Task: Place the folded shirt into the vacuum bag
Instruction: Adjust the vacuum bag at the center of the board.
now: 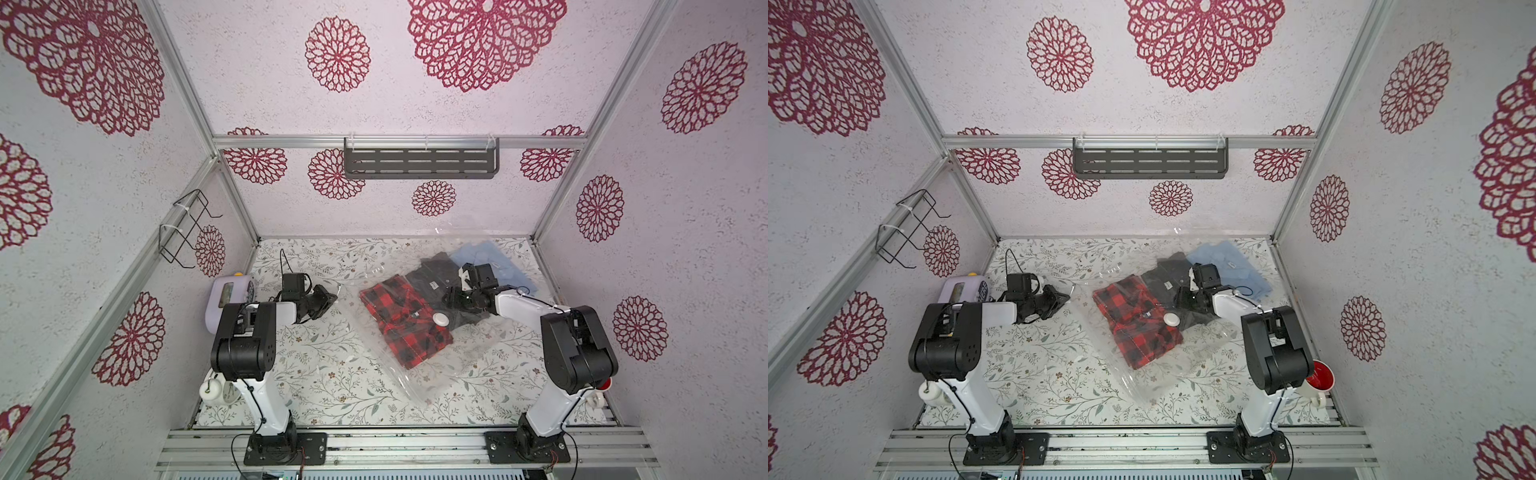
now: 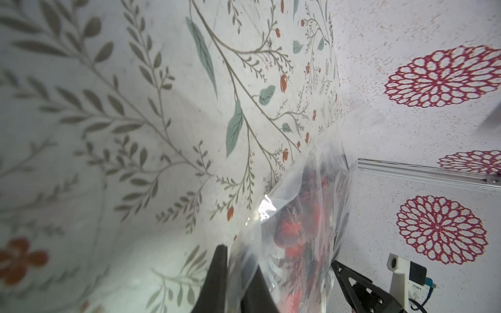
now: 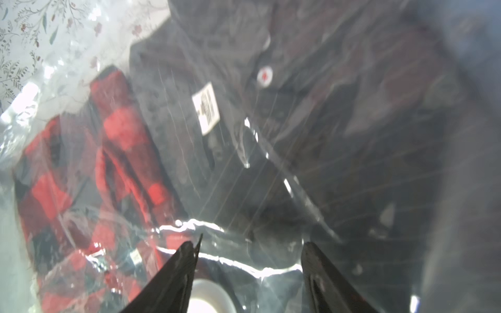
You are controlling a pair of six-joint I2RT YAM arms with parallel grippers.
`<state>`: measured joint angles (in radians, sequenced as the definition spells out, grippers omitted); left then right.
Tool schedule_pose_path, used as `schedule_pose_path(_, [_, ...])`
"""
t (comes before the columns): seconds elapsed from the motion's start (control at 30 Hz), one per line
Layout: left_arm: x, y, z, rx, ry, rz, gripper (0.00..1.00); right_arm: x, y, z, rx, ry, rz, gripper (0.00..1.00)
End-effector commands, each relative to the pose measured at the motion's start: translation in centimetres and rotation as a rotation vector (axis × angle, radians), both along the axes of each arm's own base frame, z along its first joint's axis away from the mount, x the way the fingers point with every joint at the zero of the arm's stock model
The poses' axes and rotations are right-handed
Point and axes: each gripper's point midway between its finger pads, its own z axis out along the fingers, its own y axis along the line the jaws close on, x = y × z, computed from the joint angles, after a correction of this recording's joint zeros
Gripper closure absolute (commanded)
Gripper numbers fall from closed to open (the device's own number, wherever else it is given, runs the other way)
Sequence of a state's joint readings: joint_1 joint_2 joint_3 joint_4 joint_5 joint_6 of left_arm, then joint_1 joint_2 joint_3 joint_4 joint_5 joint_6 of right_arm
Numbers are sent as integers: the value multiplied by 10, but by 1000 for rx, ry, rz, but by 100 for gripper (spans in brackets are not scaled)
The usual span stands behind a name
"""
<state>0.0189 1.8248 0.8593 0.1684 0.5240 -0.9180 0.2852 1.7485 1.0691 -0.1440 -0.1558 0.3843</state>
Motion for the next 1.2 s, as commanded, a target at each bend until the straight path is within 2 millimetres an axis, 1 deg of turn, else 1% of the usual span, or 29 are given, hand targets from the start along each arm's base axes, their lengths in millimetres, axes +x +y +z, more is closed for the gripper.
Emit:
schedule_pose_path(0.0, [-14,7,13,13,-37,42,100,11,-11,6,-83,-29,-13,34])
schedule_pose_path(0.1, [-28,4,21,-5,-39,39,100,15,-12,-10,-98,-1,-10,34])
schedule_pose_path(0.17, [-36,0,26,-20,-42,31,100,13,-10,-23,-97,24,-6,34])
schedule_pose_path(0.23, [-42,-5,32,-28,-41,15,100,12,-9,-32,-96,43,-3,34])
schedule_pose_path(0.3, [-48,-8,39,-31,-48,2,100,10,-9,-36,-98,56,-4,34])
schedule_pose_path(0.33, [-51,-9,42,-29,-47,-2,100,10,-8,-36,-97,58,-1,35])
schedule_pose_path(0.4, [-55,-9,52,-18,-59,-5,100,10,-6,-30,-93,49,2,35])
schedule_pose_path(0.5, [-59,-6,67,11,-74,-11,100,6,5,-11,-84,14,26,35])
schedule_pose_path(0.53, [-60,-6,71,17,-76,-16,100,5,11,-2,-78,-4,39,34])
schedule_pose_path(0.6, [-61,-6,79,22,-87,-19,100,0,30,14,-66,-39,85,35])
schedule_pose_path(0.67, [-61,-7,85,15,-101,-19,100,-9,55,30,-62,-81,149,34])
schedule_pose_path(0.73, [-61,-6,86,19,-102,-14,100,-22,86,40,-72,-120,233,34])
schedule_pose_path(0.8, [-61,-5,84,24,-96,-11,100,-36,114,42,-84,-134,308,35])
schedule_pose_path(0.87, [-61,-4,81,30,-87,-8,100,-52,141,37,-102,-141,391,35])
schedule_pose_path(0.97, [-62,-1,76,40,-75,2,100,-77,169,23,-115,-137,474,38])
schedule_pose_path(1.07, [-62,0,73,44,-69,8,100,-98,185,7,-95,-119,539,40])
schedule_pose_path(1.1, [-62,0,71,46,-65,8,100,-103,187,-1,-100,-107,553,41])
schedule_pose_path(1.17, [-62,1,70,47,-63,11,100,-111,187,-23,-120,-66,568,42])
